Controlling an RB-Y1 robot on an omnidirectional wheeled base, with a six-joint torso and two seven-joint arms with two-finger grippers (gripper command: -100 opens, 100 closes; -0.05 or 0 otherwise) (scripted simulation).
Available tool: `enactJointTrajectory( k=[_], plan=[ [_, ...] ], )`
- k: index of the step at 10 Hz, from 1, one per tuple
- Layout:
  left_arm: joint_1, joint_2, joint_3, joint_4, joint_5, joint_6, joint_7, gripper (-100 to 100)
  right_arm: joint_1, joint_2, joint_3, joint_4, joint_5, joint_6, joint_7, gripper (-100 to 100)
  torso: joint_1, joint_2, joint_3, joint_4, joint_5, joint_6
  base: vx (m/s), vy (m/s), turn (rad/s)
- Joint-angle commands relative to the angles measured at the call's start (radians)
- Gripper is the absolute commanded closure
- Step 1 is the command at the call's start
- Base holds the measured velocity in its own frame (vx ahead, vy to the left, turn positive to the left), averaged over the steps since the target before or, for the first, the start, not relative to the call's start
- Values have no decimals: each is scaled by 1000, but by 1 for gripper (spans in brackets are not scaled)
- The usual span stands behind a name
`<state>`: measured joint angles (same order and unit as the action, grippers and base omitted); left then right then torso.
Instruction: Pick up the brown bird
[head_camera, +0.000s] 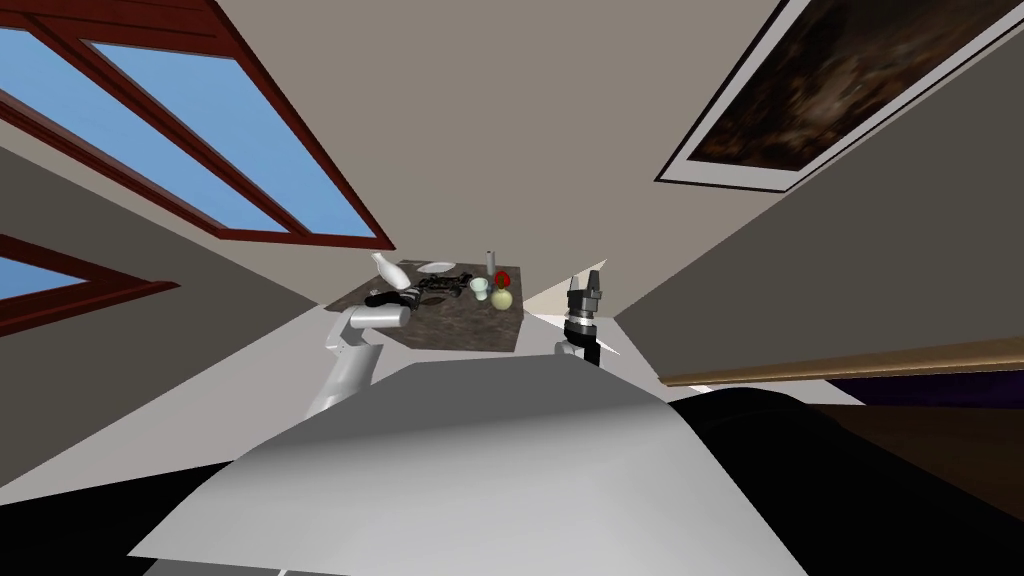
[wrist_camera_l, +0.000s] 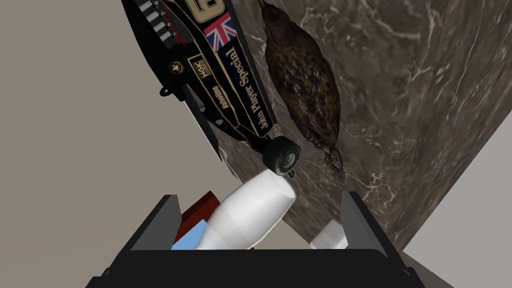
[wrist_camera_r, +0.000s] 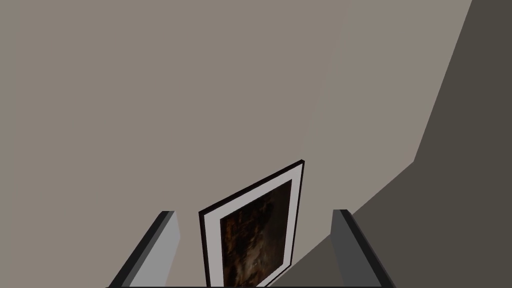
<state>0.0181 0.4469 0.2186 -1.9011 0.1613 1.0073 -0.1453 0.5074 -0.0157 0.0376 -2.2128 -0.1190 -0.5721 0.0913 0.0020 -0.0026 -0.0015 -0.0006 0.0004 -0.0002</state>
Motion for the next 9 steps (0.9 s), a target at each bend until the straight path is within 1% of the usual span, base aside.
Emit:
enactJointTrajectory(
  k=[1,2,3,4,5,6,7,8,9],
  plan=[
    [-7,1,3,5,6,45,-1,-100,0,0,0,0,0,0,0,0,0,0,0,0,0,0,32,28,-33],
    [-27,2,9,23,17,78,-3,-100,0,0,0,0,0,0,0,0,0,0,0,0,0,0,49,34,-41],
    [-27,2,9,23,17,100,-3,-100,0,0,0,0,0,0,0,0,0,-1,0,0,0,0,45,34,-24],
    [-45,2,14,40,28,133,-5,-100,0,0,0,0,0,0,0,0,0,-1,0,0,0,0,43,39,-42],
    [-45,2,14,40,28,153,-5,-100,0,0,0,0,0,0,0,0,1,-1,0,0,0,0,40,34,-30],
    [-62,1,19,57,39,186,-6,-100,0,0,0,0,0,0,0,0,0,0,0,0,0,0,42,39,-43],
    [-62,1,19,57,39,202,-6,-100,0,0,0,0,0,0,0,0,1,0,0,0,0,0,37,36,-25],
    [-77,0,22,73,50,238,-8,-100,0,0,0,0,0,0,0,0,0,0,0,0,0,0,60,39,-39],
    [-77,0,22,73,50,246,-8,-100,0,0,0,0,0,0,0,0,1,-1,-1,0,0,0,46,36,-22]
  ],
)
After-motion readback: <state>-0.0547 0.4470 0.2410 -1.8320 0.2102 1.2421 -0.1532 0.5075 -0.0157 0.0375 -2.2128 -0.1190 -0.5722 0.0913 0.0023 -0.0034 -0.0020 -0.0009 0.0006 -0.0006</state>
